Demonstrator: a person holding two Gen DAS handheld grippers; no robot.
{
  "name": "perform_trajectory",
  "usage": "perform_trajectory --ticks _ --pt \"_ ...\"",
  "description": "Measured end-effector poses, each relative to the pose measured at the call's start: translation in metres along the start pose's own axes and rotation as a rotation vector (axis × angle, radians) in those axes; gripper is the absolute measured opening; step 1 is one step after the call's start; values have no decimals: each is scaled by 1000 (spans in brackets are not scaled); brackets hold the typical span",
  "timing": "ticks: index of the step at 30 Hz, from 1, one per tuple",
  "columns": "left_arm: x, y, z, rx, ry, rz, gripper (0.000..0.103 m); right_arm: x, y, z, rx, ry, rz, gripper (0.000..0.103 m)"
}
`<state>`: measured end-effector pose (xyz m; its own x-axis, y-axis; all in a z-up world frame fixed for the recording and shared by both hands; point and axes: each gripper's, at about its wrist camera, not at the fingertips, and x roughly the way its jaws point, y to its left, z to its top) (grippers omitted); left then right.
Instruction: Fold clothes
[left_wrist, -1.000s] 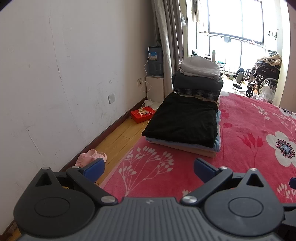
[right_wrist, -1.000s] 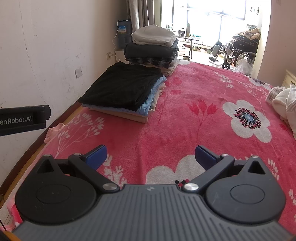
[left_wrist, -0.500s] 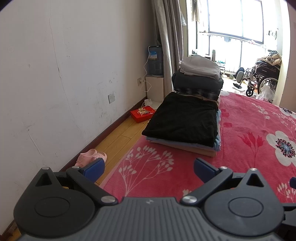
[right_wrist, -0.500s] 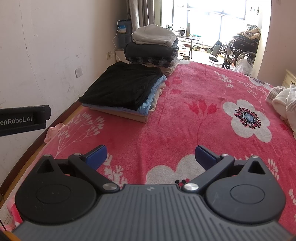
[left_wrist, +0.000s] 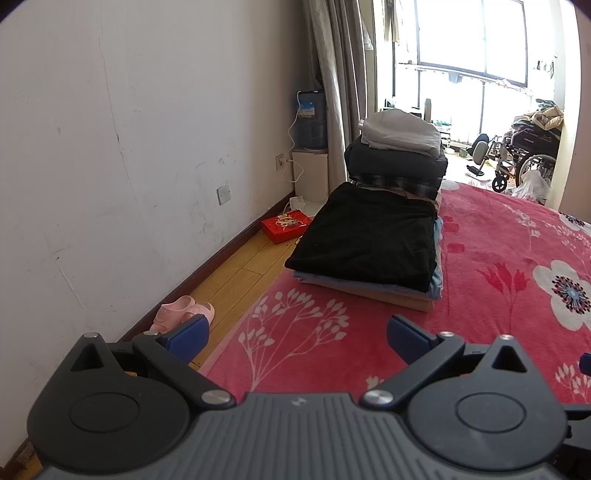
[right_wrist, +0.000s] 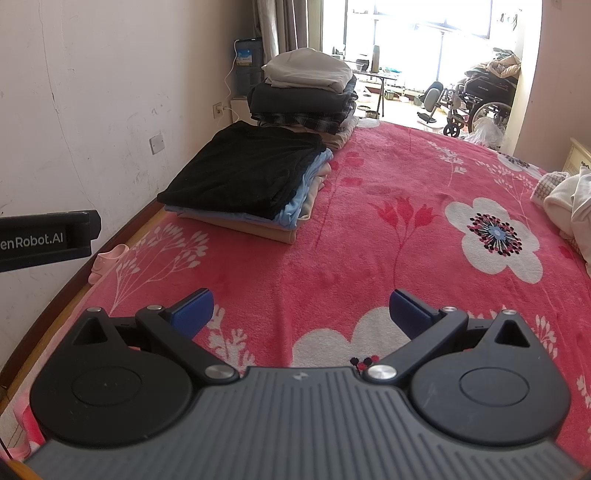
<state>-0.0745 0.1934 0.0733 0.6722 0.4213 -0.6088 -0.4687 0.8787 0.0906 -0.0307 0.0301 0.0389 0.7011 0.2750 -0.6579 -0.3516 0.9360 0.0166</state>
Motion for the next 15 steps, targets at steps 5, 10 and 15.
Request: perform_trajectory --ticks 5,10,15 --pt "0 0 0 -1 1 0 103 0 1 0 0 0 -1 102" --pt "-1 0 0 -1 1 -1 103 0 1 0 0 0 -1 102" --pt "-1 0 0 -1 1 0 103 0 1 -1 1 -1 -1 102"
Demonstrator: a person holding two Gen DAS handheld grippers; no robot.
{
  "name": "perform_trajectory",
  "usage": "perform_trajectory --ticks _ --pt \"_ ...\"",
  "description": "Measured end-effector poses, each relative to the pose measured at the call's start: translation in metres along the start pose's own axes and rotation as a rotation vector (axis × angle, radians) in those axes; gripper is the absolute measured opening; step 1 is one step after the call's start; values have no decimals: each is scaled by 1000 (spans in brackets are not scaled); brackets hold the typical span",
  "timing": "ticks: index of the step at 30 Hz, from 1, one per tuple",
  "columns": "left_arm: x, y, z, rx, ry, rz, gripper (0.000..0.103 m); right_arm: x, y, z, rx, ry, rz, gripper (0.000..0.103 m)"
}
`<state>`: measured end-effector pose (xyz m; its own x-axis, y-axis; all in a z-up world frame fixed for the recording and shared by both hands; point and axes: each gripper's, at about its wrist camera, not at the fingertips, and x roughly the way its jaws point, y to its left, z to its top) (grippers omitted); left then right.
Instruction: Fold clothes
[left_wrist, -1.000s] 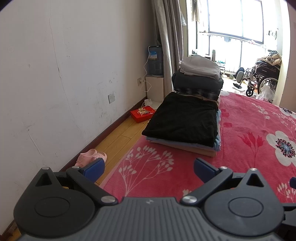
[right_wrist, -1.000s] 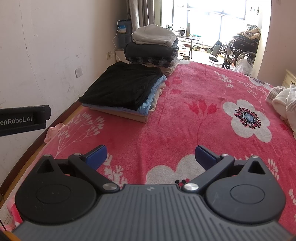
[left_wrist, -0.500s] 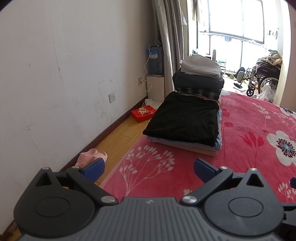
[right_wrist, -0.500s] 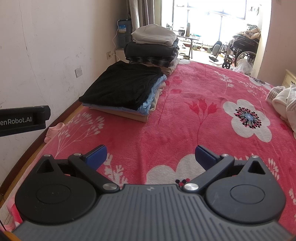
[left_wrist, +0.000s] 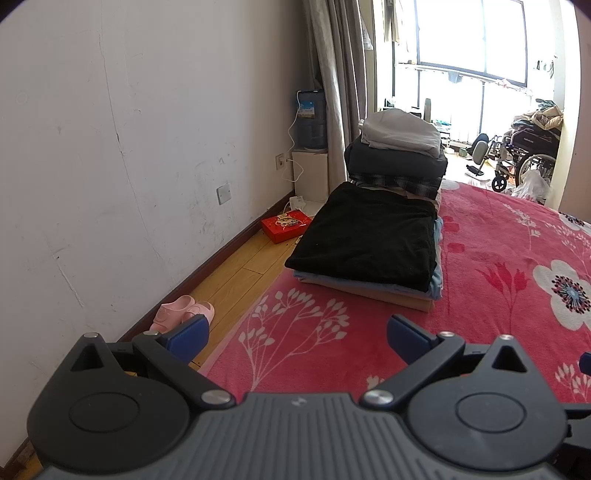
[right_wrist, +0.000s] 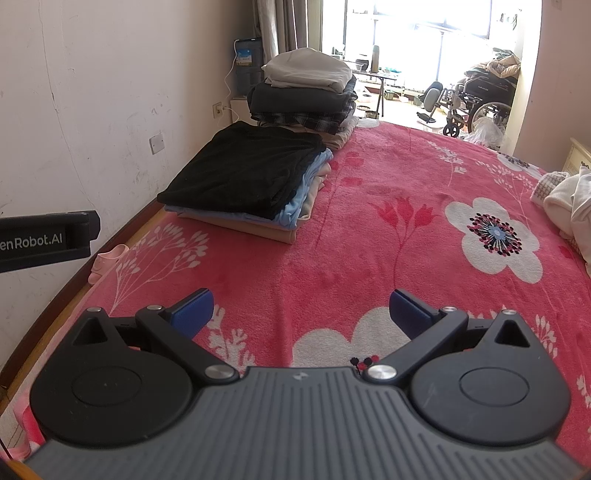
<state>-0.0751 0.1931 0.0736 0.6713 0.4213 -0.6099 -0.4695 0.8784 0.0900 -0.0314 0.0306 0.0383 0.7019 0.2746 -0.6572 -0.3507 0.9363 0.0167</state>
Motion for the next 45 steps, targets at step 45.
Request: perform_trajectory --ticks 45 --pt "1 4 -1 -3 4 2 103 0 4 1 -14 7 -3 102"
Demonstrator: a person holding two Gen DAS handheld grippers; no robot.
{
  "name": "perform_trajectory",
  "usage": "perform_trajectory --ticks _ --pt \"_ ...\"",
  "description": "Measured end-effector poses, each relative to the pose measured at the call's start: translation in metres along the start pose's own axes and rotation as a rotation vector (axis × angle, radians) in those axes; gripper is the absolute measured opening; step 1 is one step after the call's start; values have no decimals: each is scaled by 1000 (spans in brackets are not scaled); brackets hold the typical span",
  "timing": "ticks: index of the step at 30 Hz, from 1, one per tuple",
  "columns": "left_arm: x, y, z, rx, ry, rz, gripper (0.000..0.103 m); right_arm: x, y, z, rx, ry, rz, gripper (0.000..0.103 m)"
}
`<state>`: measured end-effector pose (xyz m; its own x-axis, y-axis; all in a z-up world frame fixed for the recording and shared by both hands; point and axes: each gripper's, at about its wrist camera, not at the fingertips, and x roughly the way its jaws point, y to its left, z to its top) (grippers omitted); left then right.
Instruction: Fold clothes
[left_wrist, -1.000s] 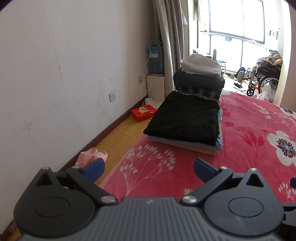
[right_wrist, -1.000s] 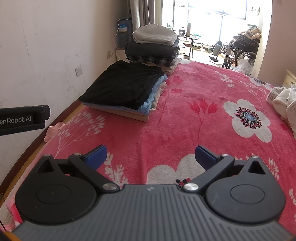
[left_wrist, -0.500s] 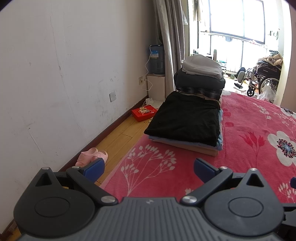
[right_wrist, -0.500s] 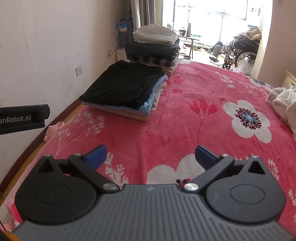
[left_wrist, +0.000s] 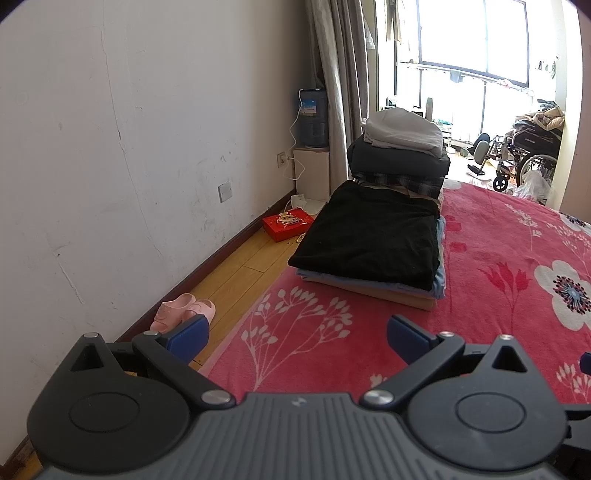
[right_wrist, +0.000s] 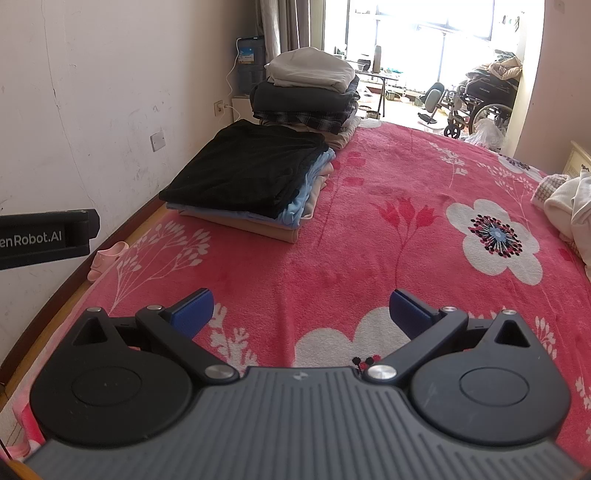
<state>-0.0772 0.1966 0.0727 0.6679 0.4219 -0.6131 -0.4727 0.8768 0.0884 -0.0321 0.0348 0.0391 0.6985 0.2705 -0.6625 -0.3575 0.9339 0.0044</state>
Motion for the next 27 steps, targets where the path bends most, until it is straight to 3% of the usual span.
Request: perform_trajectory --ticks 27 --pt "1 0 -1 1 4 1 103 0 1 -1 6 4 -2 102"
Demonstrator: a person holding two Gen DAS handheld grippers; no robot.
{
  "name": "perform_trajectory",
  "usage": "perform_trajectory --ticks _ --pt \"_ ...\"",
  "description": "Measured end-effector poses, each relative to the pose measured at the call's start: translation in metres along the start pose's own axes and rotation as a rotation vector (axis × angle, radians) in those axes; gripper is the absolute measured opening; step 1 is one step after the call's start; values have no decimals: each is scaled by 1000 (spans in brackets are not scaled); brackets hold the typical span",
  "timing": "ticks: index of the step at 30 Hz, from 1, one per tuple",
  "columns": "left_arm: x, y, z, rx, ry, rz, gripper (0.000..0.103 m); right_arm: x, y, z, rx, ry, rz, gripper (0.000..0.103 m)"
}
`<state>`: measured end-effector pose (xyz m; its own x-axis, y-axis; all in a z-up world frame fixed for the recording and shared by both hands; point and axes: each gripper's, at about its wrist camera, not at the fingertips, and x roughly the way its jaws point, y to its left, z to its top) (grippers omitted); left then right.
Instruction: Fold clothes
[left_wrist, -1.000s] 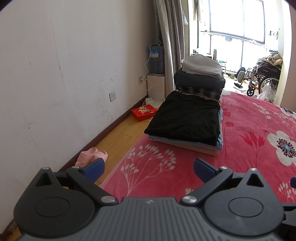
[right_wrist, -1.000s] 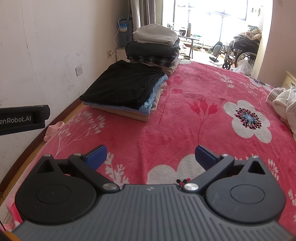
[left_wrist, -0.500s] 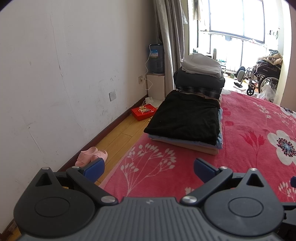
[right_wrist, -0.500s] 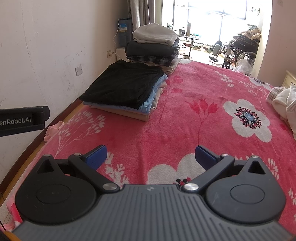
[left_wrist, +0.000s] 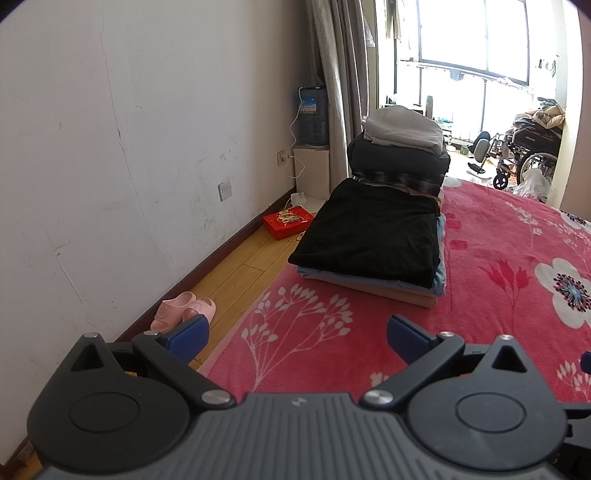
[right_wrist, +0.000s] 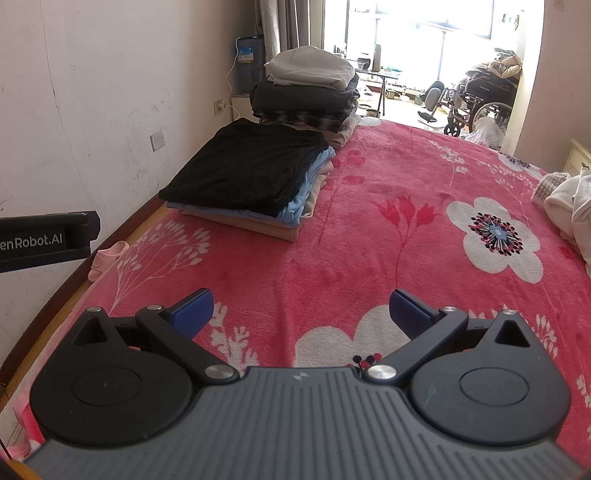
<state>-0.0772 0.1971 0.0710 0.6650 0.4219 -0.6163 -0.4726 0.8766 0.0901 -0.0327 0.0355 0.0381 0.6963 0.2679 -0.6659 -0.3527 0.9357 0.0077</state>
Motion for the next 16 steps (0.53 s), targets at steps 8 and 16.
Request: perform_trajectory --ticks 8,16 --pt "1 2 -1 -1 0 3 103 1 0 0 0 1 -1 102" --pt "1 2 -1 -2 0 4 103 2 0 1 0 2 -1 102"
